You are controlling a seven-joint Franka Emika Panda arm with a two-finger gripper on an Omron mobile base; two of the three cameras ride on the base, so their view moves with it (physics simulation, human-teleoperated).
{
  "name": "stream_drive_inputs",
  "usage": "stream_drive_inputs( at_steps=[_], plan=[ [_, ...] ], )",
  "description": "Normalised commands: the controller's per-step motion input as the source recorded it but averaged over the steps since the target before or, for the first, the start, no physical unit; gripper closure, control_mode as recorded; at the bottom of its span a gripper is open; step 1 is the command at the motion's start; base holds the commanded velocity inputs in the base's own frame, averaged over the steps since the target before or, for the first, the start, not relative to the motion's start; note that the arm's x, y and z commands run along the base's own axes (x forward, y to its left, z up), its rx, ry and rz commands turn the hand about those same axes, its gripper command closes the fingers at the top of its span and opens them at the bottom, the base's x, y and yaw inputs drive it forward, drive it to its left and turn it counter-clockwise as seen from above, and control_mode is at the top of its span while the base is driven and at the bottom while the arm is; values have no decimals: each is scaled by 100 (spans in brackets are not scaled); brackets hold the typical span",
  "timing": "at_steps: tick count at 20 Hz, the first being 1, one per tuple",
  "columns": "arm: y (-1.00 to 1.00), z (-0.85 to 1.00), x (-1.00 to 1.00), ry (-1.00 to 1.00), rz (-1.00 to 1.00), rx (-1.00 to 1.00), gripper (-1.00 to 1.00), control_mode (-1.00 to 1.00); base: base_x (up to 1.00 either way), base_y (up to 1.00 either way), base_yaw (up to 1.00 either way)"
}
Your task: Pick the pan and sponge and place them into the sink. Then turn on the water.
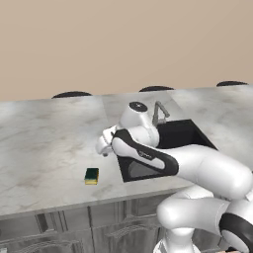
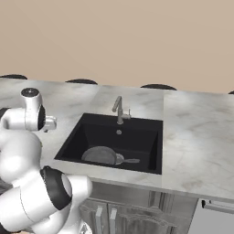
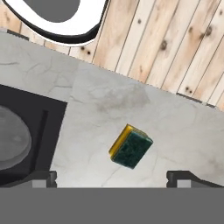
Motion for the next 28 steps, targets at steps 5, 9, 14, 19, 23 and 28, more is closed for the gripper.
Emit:
stream_drive_inputs(
  at_steps=[5, 9, 14, 19, 23, 28],
  plan=[
    [10, 0, 0, 0, -17, 0, -100, -100, 0, 0, 0],
    [25, -14, -3, 0, -12, 0, -100, -100, 0, 0, 0],
    [37, -27, -8, 0, -3, 0, -100, -100, 0, 0, 0],
    [25, -29, -1, 0, -2, 0, -100, -100, 0, 0, 0],
    [18, -33, 0, 0, -6, -3, -100, -100, 0, 0, 0],
    [17, -37, 0, 0, -10, -4, -100, -100, 0, 0, 0]
  ],
)
